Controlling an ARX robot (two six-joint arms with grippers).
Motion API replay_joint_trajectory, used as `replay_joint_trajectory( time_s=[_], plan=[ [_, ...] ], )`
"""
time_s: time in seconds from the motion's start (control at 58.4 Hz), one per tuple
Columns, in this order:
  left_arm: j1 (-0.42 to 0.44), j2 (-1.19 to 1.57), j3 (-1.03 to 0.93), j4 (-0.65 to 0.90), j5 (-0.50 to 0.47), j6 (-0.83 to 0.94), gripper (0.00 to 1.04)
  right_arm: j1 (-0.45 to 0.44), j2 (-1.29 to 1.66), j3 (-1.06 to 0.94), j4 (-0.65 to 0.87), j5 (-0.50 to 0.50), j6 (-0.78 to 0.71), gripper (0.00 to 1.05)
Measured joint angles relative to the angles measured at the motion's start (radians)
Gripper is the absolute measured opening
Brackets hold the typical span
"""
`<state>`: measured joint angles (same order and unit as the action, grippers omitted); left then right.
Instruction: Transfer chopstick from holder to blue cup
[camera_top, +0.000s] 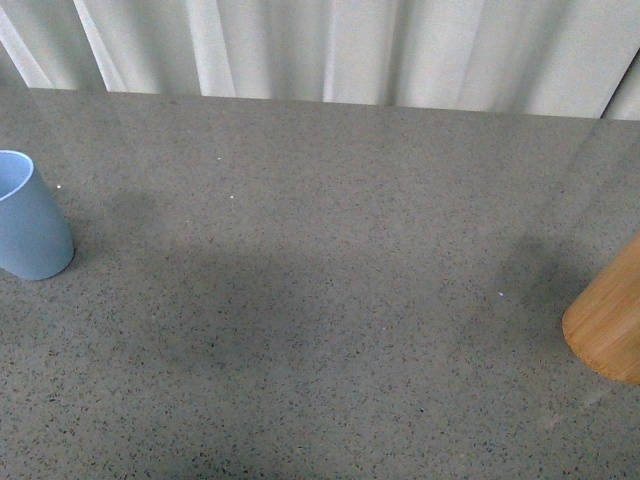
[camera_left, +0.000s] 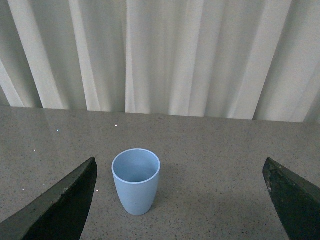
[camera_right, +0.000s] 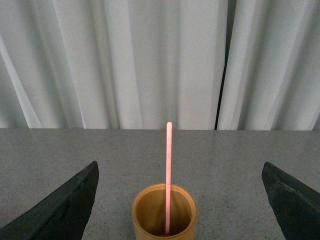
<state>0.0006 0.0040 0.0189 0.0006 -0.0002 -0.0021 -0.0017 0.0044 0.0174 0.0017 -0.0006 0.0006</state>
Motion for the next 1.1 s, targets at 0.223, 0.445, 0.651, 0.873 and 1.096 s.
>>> replay_joint_trajectory(
  time_s=[0.223, 0.445, 0.651, 0.873, 1.096],
  plan=[
    [0.000, 0.000, 0.000, 0.000, 0.000, 0.000, 0.98, 0.000, 0.000, 0.000, 0.000, 0.000, 0.000, 0.95],
    [0.000, 0.000, 0.000, 0.000, 0.000, 0.000, 0.98, 0.000, 0.000, 0.000, 0.000, 0.000, 0.000, 0.95],
    [0.000, 0.000, 0.000, 0.000, 0.000, 0.000, 0.98, 0.000, 0.000, 0.000, 0.000, 0.000, 0.000, 0.95],
    [0.000, 0.000, 0.000, 0.000, 0.000, 0.000, 0.98, 0.000, 0.000, 0.000, 0.000, 0.000, 0.000, 0.95],
    [0.000, 0.000, 0.000, 0.000, 0.000, 0.000, 0.98, 0.000, 0.000, 0.000, 0.000, 0.000, 0.000, 0.95]
  ],
)
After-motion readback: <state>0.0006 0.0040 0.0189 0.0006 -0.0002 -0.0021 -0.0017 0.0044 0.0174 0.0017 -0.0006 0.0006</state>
